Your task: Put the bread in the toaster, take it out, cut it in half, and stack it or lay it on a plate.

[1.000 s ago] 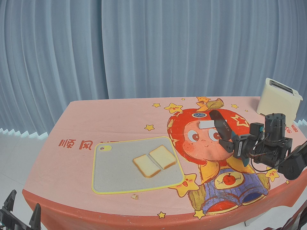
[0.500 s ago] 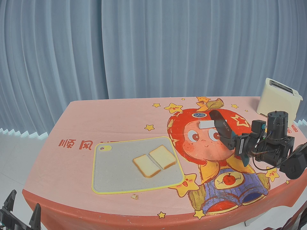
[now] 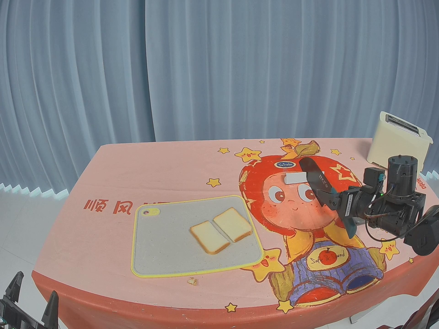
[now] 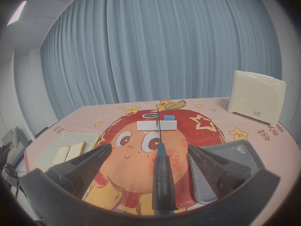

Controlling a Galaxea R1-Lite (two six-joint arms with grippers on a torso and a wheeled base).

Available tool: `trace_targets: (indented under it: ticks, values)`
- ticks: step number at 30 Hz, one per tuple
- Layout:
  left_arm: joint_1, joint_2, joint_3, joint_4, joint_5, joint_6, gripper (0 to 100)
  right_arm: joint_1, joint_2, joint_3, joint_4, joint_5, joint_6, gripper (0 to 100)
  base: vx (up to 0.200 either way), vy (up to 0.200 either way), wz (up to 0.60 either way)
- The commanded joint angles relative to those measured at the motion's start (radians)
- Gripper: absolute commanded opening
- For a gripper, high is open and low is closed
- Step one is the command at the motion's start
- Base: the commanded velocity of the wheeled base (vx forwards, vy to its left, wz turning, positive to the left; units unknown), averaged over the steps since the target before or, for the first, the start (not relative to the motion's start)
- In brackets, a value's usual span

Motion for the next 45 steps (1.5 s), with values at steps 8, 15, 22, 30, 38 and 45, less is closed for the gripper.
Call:
trace_targets:
  ticks: [8,15,22,30,38,45]
  values:
    - [-0.001,-0.010,0.018,-0.001,0.000,0.000,100,0.004,-0.059,-0.001,0.000,0.002,0.000,100,0.000,0.000,0.00]
    - [-0.001,-0.010,0.018,-0.001,0.000,0.000,100,0.008,-0.085,-0.001,0.000,0.001,-0.002,100,0.000,0.000,0.00]
    - [0.001,-0.010,0.018,-0.001,0.000,0.000,100,0.028,-0.134,0.008,0.001,0.001,-0.011,100,0.000,0.000,0.00]
    - [0.001,-0.010,0.018,-0.001,0.000,0.000,100,0.101,-0.193,0.037,0.003,-0.001,-0.020,100,0.000,0.000,0.00]
    - [0.001,-0.010,0.018,-0.001,0.000,0.000,100,0.169,-0.237,0.042,0.004,-0.017,-0.020,100,0.000,0.000,0.00]
    - [0.001,-0.010,0.018,-0.001,0.000,0.000,100,0.219,-0.246,0.048,0.003,-0.019,-0.019,100,0.000,0.000,0.00]
